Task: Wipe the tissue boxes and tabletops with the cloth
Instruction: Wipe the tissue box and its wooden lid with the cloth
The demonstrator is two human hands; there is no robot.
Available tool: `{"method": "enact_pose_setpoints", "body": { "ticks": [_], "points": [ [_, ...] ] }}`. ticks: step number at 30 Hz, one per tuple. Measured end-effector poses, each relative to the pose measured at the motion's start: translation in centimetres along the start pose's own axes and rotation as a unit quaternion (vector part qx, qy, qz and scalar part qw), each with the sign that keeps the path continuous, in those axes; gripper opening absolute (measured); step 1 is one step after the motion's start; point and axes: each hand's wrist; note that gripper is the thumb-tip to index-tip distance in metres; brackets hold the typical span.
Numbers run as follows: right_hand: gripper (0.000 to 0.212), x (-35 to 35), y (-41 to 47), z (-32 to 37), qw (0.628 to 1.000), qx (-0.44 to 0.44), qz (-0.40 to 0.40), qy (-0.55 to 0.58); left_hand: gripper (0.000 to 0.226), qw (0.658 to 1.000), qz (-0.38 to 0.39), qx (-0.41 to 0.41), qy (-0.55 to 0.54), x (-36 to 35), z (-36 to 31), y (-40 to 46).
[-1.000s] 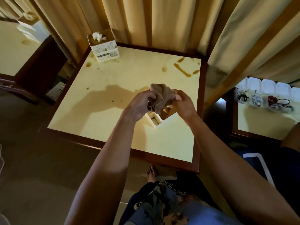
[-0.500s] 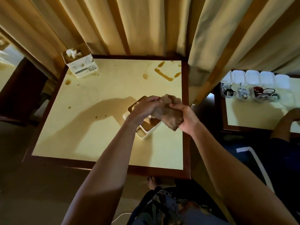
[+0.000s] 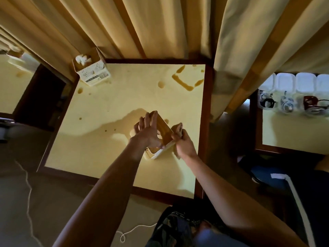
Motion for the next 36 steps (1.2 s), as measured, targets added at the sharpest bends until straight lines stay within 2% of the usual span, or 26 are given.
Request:
{"method": "enact_pose_setpoints", "body": {
  "ticks": [2,7,10,13,15,17,19,21,24,27,31,33,36],
  "points": [
    [0.027,-0.5,0.6,-0.2,0.999,0.002,0.041,0.007,0.16,0.999,-0.025,-0.009,-0.02,-0.1,0.0,-0.1],
    [0.08,0.1,2.9,2.8,0.989,-0.021,0.14,-0.054,0.16,0.995,-0.068,-0.018,-0.069,-1.2,-0.1,0.1],
    [0.088,-0.3,8.7,2.0,0.973,-0.028,0.209,-0.097,0.158,0.992,-0.081,-0.018,-0.095,-1.6,0.1,0.2],
    [0.096,-1.9,12.7,3.0,0.966,-0.036,0.244,-0.074,0.153,0.994,-0.079,-0.009,-0.08,-1.7,0.0,0.2],
    [0.091,-2.8,12.1,6.0,0.961,-0.06,0.262,-0.061,0.154,0.994,-0.077,-0.006,-0.082,-1.5,-0.3,0.1],
    [0.07,-2.7,10.1,9.4,0.961,-0.045,0.261,-0.073,0.157,0.992,-0.079,-0.006,-0.1,-1.3,-0.4,-0.1],
    [0.055,-2.1,10.6,9.0,0.957,-0.033,0.285,-0.045,0.159,0.991,-0.085,-0.006,-0.1,-1.4,-0.3,-0.1],
    [0.051,-1.4,10.2,7.9,0.953,-0.03,0.3,-0.006,0.16,0.991,-0.098,-0.005,-0.094,-1.7,-0.2,-0.1],
    [0.048,0.0,9.0,5.0,0.956,-0.038,0.289,-0.008,0.16,0.989,-0.113,-0.011,-0.1,-2.0,0.0,0.0],
    [0.056,1.8,6.5,1.3,0.968,0.0,0.24,-0.078,0.161,0.988,-0.113,-0.018,-0.102,-2.0,0.1,0.1],
    [0.067,3.0,4.0,-4.0,0.975,0.001,0.217,-0.043,0.163,0.989,-0.109,-0.016,-0.103,-2.0,-0.1,0.2],
    [0.067,2.7,3.4,-3.8,0.982,-0.016,0.181,-0.047,0.163,0.989,-0.107,-0.017,-0.103,-2.0,0.0,0.1],
    [0.064,2.0,4.6,-1.7,0.982,-0.013,0.187,-0.036,0.163,0.989,-0.104,-0.016,-0.105,-1.9,-0.1,0.0]
  ]
}}
Point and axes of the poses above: each hand's wrist, its own y-axis towards the middle knuckle, its own x-axis out of the back of the hand, z = x × y, and after that the axes turned 6 degrees about z, right-handed
